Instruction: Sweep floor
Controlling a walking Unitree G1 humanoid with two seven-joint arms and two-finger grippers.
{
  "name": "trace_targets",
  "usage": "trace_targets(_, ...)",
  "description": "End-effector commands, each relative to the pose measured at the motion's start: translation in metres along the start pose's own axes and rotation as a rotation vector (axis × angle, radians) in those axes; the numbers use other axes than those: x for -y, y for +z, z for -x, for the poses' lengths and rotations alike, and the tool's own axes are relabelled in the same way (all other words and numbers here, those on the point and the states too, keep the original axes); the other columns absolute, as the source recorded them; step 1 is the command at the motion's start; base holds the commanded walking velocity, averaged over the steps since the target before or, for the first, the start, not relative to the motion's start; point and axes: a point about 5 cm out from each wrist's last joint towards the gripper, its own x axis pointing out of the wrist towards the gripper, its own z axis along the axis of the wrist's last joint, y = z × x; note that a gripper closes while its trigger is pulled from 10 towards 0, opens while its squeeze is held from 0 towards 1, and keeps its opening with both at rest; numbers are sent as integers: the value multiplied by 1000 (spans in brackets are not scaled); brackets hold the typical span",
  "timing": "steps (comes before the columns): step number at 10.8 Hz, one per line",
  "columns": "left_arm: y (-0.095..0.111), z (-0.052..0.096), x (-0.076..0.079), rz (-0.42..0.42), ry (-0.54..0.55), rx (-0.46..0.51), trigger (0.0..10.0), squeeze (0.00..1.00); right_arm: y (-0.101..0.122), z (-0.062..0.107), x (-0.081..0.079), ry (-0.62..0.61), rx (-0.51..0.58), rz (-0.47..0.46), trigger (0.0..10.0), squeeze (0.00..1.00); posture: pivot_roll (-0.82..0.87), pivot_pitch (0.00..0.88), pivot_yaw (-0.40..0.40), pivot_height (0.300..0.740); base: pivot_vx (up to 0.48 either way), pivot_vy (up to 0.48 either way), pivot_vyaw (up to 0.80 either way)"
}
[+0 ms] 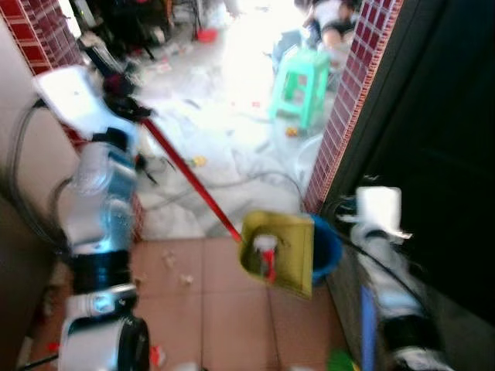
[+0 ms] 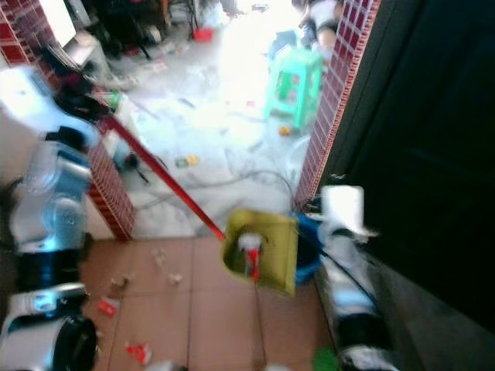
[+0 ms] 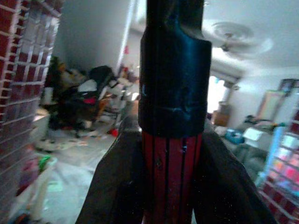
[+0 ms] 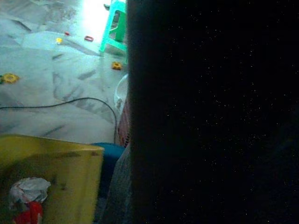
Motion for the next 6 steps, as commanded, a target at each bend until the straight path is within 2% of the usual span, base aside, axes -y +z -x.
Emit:
trace_targets(1, 18, -8, 12, -33, -34, 93, 10000, 0, 6, -2, 9, -25, 26, -5, 10000, 0, -94, 0, 13, 740, 345, 0, 0)
trace_targets(2, 19, -9, 16, -61, -51, 111, 10000, 0, 6, -2, 9, -25, 25, -5, 10000, 0, -94, 0, 12, 740, 341, 0, 0)
trace_targets(4, 15, -9, 21, -48, -55, 110, 10000, 0, 5, -2, 9, -25, 22, -5, 10000, 0, -94, 0, 12, 740, 287, 0, 0)
trace_targets(6, 14, -9, 23, -74, -64, 120, 10000, 0, 6, -2, 9, -25, 21, -7, 10000, 0, -98, 6, 13, 740, 315, 0, 0)
